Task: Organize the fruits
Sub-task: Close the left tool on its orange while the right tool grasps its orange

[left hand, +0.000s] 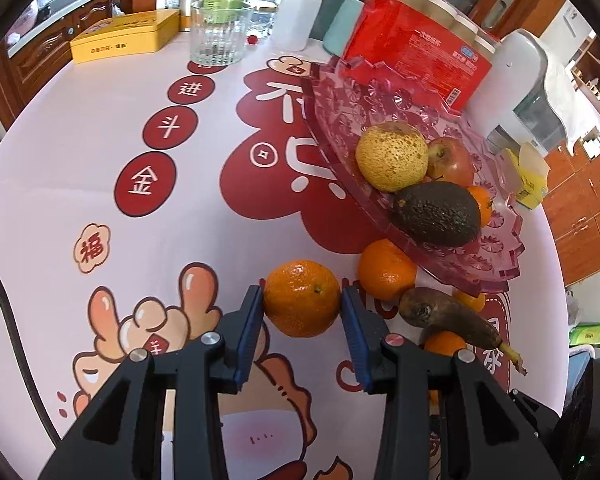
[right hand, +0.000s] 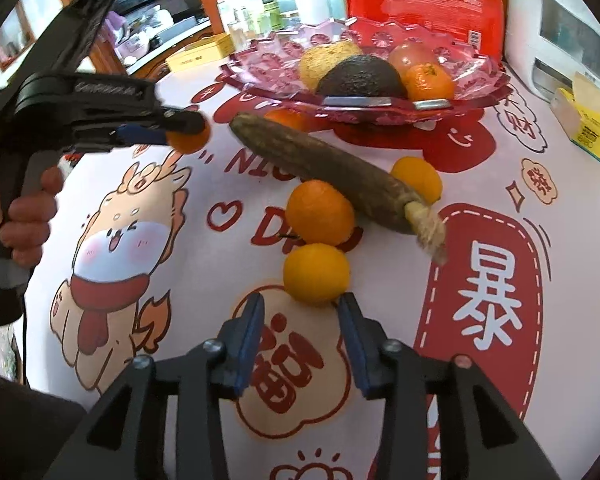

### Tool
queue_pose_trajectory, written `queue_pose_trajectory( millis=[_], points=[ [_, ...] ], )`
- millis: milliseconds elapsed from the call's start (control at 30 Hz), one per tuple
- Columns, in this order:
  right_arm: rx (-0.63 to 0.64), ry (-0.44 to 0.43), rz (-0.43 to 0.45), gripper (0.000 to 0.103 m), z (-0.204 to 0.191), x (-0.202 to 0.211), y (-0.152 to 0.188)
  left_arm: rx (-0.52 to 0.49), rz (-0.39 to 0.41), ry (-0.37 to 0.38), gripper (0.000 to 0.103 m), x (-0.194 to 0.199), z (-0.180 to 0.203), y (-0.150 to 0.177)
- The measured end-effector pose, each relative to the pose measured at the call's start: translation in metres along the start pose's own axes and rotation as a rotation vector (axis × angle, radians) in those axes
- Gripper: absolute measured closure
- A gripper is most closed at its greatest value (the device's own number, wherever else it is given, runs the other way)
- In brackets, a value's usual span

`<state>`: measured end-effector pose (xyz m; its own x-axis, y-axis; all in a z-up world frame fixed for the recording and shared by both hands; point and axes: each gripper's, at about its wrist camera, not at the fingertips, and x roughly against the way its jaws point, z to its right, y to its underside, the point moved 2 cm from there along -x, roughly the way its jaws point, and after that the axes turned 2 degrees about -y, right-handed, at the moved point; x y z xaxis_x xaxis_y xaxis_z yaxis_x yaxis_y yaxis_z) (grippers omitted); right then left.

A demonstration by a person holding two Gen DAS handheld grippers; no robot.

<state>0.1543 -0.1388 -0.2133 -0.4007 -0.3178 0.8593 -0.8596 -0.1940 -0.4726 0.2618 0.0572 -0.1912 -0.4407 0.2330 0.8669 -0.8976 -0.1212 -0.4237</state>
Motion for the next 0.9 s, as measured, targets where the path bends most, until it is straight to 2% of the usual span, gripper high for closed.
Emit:
queue_pose_trajectory(
  millis=[233, 500, 567, 633, 900],
  points=[
    [-0.052, 0.012, 0.023, 0.062, 0.009, -0.002, -0.013, 0.015, -0.002, -0.013, 0.065, 0.003, -0.008, 0.001],
    [-0.051, 0.0, 0.009, 0.062, 0.008, -0.005, -0.012, 0.031, -0.01, -0.014, 0.065, 0.009, -0.01, 0.001],
    [-0.047, -0.006, 0.024, 0.068, 0.007, -0.003, -0.013, 0.027, -0.008, -0.014, 0.065, 0.011, -0.009, 0.001],
    [-0.042, -0.011, 0.028, 0.068, 0.007, -0.001, -0.014, 0.02, -0.005, -0.016, 0.065, 0.014, -0.008, 0.001],
    [-0.002, -0.048, 0.06, 0.068, 0.002, 0.016, -0.022, -0.007, 0.061, -0.025, 0.065, 0.037, 0.0, -0.015]
  ],
)
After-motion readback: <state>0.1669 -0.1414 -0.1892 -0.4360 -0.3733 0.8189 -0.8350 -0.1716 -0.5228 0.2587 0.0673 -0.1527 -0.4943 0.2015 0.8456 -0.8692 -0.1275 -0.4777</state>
